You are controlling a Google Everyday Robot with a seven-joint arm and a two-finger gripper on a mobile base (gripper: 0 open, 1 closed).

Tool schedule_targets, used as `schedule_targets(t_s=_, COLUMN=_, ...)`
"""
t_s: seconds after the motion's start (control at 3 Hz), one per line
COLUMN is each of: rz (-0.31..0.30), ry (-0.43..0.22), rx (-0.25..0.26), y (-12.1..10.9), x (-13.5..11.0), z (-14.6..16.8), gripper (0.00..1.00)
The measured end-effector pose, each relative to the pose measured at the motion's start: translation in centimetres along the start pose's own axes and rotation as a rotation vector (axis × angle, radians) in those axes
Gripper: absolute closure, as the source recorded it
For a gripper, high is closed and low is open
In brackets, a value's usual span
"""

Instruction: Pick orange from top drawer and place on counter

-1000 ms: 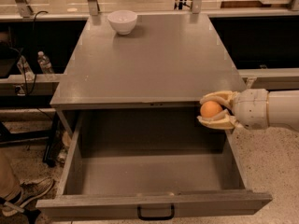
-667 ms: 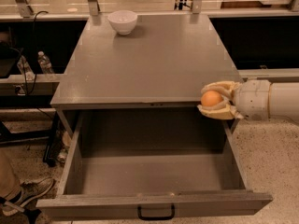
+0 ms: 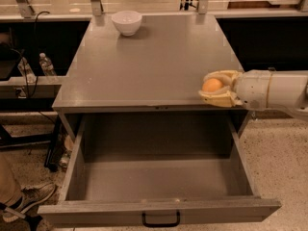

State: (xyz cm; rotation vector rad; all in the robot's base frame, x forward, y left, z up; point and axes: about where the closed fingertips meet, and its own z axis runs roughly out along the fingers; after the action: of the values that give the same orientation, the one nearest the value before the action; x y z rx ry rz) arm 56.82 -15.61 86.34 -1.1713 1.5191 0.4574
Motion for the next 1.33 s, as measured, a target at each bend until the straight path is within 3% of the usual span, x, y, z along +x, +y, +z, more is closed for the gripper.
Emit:
schedule_targets(t_s=0.67, rz=0.150, ry=-0.046, rx=-0.020, y=-3.7, x=2.5, z=3.8, gripper=1.00)
schedule_targets(t_s=1.33, rz=0.197, ry=-0.057, rx=-0.033, y=-6.2, x=3.6, z=5.7, gripper=1.00)
